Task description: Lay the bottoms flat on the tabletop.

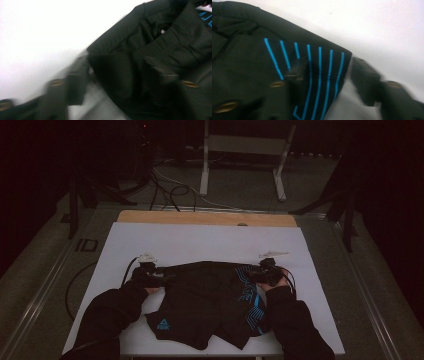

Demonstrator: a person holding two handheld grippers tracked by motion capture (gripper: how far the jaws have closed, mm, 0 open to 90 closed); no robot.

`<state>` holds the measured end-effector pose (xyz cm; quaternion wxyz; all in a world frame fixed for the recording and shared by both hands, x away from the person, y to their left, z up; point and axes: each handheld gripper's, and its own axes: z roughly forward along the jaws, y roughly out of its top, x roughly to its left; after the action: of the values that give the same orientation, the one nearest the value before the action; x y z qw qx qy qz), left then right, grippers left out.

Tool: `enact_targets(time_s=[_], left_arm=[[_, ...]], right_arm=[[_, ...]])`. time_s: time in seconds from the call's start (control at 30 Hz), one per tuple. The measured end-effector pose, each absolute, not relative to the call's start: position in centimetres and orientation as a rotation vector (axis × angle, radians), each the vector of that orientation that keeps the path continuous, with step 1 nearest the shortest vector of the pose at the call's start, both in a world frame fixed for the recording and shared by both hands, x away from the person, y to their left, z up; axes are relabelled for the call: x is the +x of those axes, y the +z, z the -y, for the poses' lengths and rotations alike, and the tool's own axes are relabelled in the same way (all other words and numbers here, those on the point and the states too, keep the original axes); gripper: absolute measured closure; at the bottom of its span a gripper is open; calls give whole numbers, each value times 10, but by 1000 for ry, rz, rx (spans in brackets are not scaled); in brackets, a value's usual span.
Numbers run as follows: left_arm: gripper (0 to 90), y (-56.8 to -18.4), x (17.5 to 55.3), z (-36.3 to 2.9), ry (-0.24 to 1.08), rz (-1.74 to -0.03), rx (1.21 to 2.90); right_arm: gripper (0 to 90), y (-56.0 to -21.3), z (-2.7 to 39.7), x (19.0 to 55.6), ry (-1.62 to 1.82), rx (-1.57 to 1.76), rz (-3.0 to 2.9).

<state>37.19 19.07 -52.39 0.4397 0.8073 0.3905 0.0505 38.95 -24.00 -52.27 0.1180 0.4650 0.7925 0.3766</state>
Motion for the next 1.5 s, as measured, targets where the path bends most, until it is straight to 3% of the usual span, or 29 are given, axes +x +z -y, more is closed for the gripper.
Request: enact_targets(time_s=[0.07, 0.1, 0.17, 0.2, 0.83, 1.2, 1.5], left_arm=[[676, -523, 371, -192, 130, -965, 1986], [741, -523, 371, -192, 130, -965, 1986], [788, -520, 372, -192, 152, -954, 1982], [793, -519, 372, -192, 156, -952, 1982], [804, -479, 422, -183, 341, -980, 1913], [790, -476, 455, -166, 423, -1063, 1903], [781, -494, 463, -155, 368, -1164, 1927]], right_arm=[[705, -522, 240, 388, 1066, 1326, -2308], [705, -522, 240, 388, 1066, 1326, -2308], [855, -521, 246, 388, 1086, 1354, -2275], [864, -520, 247, 388, 1109, 1354, -2264], [877, -470, 249, 404, 1169, 1386, -2007], [877, -467, 239, 430, 1043, 1455, -1914], [875, -480, 235, 443, 953, 1546, -1906]])
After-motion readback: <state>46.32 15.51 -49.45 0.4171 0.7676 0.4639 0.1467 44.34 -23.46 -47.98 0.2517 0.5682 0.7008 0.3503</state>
